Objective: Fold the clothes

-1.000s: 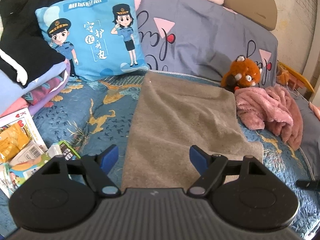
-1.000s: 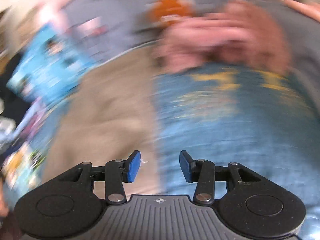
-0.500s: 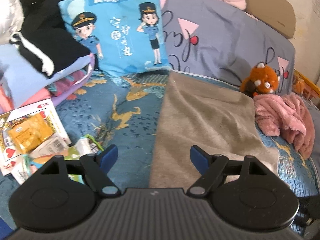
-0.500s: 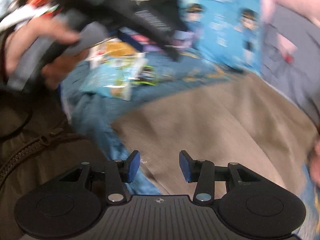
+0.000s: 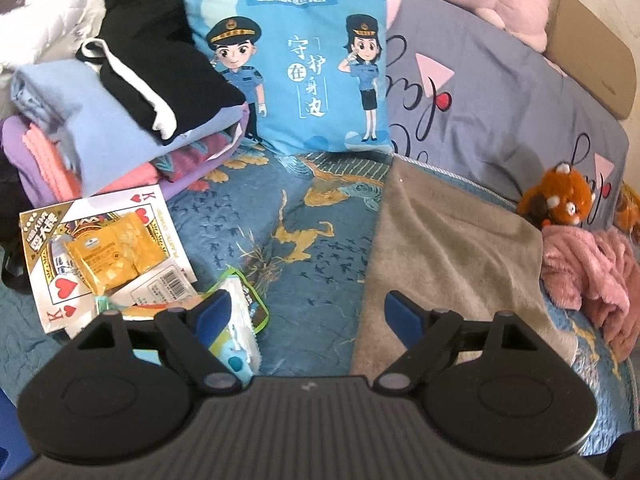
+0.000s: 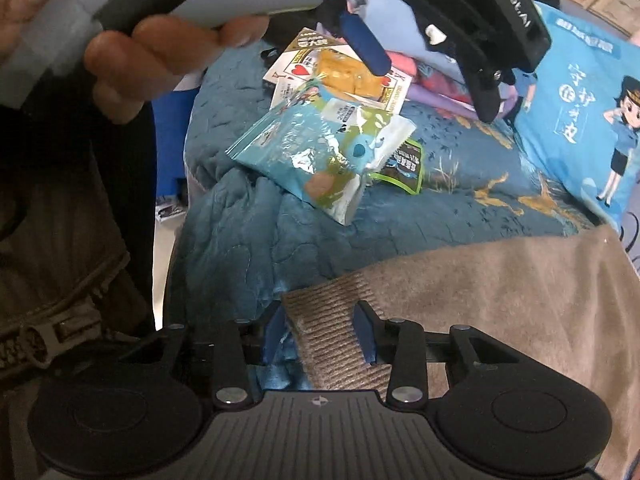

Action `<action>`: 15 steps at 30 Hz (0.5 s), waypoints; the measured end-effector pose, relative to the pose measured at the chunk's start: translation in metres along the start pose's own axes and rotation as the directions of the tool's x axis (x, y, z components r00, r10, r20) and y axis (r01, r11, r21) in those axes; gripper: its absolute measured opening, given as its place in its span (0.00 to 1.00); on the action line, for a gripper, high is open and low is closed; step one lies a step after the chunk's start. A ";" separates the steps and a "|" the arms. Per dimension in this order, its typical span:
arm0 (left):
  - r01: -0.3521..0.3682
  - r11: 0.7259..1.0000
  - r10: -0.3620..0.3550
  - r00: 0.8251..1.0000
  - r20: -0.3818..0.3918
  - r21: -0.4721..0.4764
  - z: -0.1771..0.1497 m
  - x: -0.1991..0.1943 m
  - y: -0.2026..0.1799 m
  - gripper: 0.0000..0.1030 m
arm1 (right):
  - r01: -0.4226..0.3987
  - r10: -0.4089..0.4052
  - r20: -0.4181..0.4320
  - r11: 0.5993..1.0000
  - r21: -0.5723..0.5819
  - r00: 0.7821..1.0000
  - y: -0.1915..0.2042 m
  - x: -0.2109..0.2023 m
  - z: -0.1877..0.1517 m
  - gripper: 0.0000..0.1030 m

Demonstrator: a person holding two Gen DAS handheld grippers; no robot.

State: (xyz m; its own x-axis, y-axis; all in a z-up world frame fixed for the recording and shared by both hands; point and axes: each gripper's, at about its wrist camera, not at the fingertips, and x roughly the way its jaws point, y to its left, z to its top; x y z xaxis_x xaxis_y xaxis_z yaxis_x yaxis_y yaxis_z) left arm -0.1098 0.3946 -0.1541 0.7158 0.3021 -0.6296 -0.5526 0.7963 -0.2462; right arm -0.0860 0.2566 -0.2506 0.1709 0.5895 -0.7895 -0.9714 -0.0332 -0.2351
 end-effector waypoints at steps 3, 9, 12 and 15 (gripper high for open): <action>0.005 1.000 -0.005 1.000 0.000 -0.008 0.001 0.000 0.002 0.84 | 0.007 -0.007 -0.003 1.000 -0.018 1.000 0.002 0.000 0.000 0.37; 0.004 1.000 -0.004 1.000 0.005 0.002 0.001 -0.002 -0.001 0.85 | -0.020 0.020 -0.024 1.000 0.007 1.000 0.005 -0.013 0.001 0.28; 0.006 1.000 -0.006 1.000 0.008 0.000 0.001 -0.003 -0.001 0.85 | -0.172 0.180 -0.033 0.970 0.171 0.983 -0.011 -0.015 -0.002 0.16; 0.006 1.000 -0.006 1.000 0.012 0.005 0.001 -0.005 -0.001 0.85 | -0.372 0.382 0.039 0.863 0.341 0.923 -0.030 -0.019 -0.008 0.15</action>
State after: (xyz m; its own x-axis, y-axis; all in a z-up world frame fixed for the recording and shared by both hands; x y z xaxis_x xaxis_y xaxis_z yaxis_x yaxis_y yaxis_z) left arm -0.1124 0.3933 -0.1496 0.7241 0.3039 -0.6191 -0.5463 0.8006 -0.2460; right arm -0.0592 0.2398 -0.2333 -0.2201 0.5632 -0.7965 -0.9584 0.0271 0.2840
